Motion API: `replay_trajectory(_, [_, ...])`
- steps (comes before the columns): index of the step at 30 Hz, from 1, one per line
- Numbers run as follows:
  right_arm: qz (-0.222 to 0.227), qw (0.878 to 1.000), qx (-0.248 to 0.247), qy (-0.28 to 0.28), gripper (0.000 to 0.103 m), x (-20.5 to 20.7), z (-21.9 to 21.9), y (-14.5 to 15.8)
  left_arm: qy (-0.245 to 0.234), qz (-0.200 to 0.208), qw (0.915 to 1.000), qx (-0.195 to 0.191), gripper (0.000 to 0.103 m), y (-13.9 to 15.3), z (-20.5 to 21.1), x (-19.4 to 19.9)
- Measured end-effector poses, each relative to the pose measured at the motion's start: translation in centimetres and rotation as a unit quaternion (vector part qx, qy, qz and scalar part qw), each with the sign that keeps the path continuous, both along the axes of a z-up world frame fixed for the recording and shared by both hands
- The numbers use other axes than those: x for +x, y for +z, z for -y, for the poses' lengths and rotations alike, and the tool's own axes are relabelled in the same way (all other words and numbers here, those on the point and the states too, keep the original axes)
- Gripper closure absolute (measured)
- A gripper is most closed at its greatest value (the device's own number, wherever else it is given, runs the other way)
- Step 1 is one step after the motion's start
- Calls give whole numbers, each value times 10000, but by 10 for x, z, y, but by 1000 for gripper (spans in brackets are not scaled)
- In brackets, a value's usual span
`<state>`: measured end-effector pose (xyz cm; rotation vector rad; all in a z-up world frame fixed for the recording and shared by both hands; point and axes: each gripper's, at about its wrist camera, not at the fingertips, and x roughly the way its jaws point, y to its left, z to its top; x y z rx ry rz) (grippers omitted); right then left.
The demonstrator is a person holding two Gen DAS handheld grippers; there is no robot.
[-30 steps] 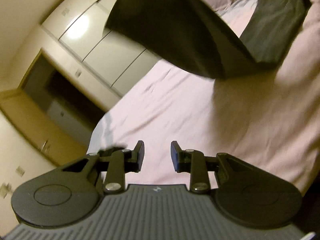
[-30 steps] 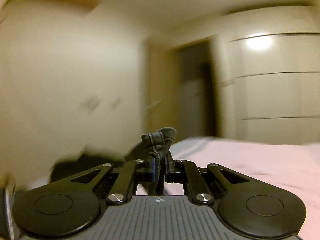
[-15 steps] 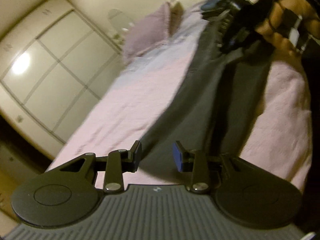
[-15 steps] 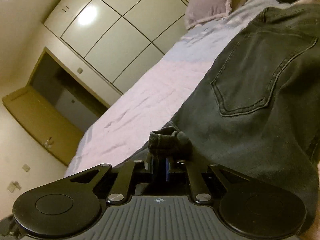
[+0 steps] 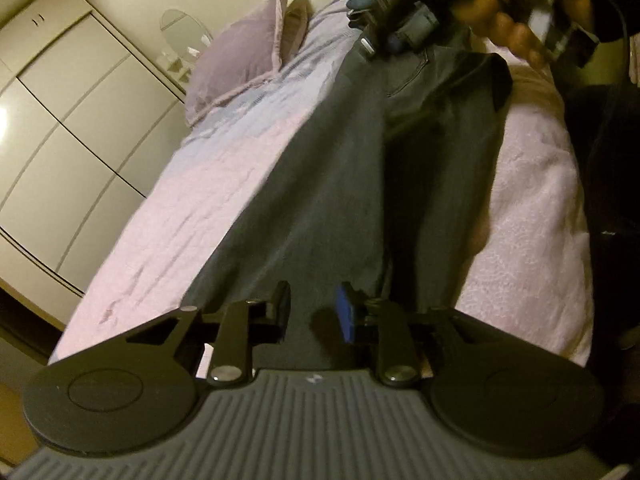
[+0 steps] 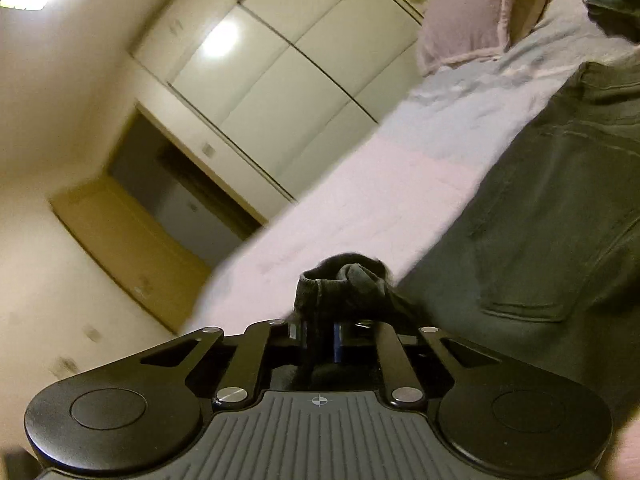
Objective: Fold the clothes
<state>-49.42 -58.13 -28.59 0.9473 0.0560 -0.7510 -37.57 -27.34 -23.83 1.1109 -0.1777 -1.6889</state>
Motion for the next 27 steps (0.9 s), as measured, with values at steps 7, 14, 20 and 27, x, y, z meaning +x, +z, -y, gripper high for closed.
replay_trajectory(7, [-683,9965,458,176,93,1,-1,-20,-208,-609,9979,97,79,24,25,3])
replay_trajectory(14, [-1116,9933,76,296,89,-1,-17,-10,7,-393,9980,490,79,5,100,-5])
replay_trajectory(20, [-1944,9754,-1029,122,70,-7,-30,27,386,-804,9907,1029,70,-15,143,14])
replay_trajectory(27, [-2259,9527,-1831,877,69,33,-21,41,193,-1336,9870,878,72,14,164,-3])
